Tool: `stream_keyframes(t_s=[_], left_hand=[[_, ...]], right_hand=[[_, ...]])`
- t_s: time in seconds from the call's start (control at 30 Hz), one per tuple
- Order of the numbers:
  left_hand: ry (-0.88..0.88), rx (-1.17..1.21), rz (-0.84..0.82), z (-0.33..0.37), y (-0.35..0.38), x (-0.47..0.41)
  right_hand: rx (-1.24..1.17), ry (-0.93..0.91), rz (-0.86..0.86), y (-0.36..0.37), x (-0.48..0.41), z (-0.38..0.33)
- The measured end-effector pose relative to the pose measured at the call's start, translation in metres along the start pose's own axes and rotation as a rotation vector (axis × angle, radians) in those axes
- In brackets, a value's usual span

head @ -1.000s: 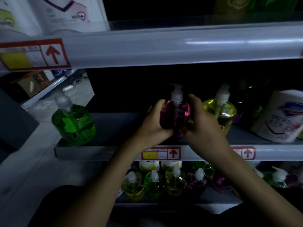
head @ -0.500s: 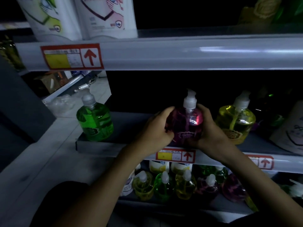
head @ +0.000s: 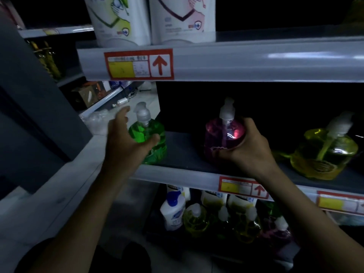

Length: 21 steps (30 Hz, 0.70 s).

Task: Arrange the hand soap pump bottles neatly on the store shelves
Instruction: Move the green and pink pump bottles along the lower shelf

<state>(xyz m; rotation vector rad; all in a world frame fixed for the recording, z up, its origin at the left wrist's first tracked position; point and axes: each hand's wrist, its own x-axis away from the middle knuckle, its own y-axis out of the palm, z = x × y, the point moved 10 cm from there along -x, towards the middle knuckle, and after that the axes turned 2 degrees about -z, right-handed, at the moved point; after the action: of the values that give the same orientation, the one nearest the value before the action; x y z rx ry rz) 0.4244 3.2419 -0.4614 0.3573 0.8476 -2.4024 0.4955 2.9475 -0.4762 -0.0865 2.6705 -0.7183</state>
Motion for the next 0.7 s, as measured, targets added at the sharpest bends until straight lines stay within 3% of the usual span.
stream_keyframes(t_s=[0.07, 0.47, 0.6, 0.7], left_hand=[[0.03, -0.073, -0.078, -0.003, 0.013, 0.002], [0.03, -0.205, 0.092, 0.001, 0.006, 0.007], [0.021, -0.227, 0.064, 0.004, 0.012, 0.005], [-0.019, -0.262, 0.079, 0.013, 0.013, 0.011]], right_hand=[[0.009, 0.008, -0.019, 0.007, -0.002, -0.003], [0.096, 0.153, -0.017, -0.034, 0.006, 0.036], [0.038, 0.147, -0.107, -0.046, 0.014, 0.037], [0.17, 0.116, -0.197, -0.052, 0.024, 0.034]])
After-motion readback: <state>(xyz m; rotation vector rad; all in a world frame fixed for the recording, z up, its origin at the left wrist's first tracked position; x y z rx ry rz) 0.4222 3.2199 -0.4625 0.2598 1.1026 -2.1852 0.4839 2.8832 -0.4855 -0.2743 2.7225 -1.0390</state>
